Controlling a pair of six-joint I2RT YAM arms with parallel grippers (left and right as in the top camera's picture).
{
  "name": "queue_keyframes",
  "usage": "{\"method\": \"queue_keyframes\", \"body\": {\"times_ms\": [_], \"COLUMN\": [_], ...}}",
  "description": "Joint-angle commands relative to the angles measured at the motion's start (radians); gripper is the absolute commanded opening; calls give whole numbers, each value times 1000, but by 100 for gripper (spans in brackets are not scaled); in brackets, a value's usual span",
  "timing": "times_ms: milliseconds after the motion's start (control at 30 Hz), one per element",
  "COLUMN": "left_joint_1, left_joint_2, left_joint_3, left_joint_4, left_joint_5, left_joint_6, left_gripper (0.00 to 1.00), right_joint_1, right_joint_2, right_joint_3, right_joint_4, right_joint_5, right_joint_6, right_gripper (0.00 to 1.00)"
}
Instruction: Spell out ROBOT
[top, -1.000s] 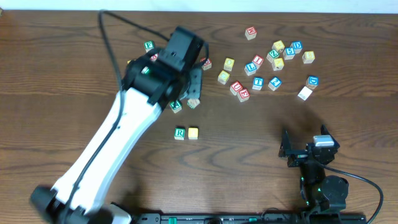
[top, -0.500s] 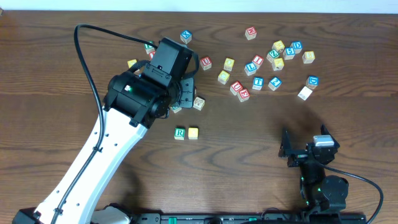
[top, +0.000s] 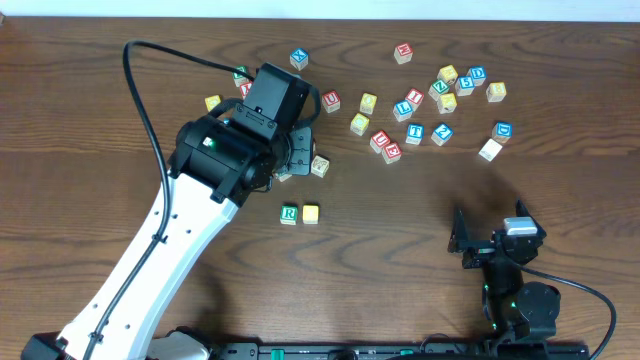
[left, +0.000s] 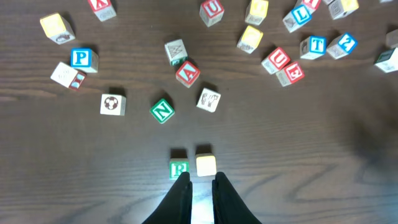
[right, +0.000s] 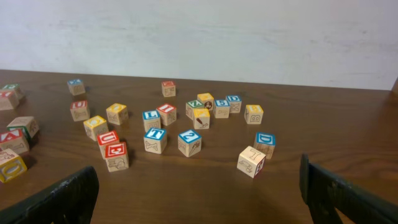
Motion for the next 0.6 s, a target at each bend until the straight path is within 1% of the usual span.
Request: {"method": "queue_keyframes", "body": {"times_ms": [0, 67, 333, 567], "left_joint_1": [5, 5, 3, -24], "left_joint_2": [6, 7, 40, 140], "left_joint_3": [-25, -37, -43, -43], "left_joint_4": [9, 17, 38, 71], "left_joint_5": [-5, -5, -4, -1], "left_joint_6": [-10, -10, -26, -32], "left_gripper": [9, 8, 8, 7], "right_joint_1": [-5, -5, -5, -5], "right_joint_2": [-5, -5, -5, -5], "right_joint_3": [-2, -2, -2, -2], "right_joint_4": [-4, -4, -4, -4], "right_joint_5": [1, 1, 1, 1], "right_joint_6": [6, 6, 6, 6], "right_gripper": [99, 99, 99, 99]}}
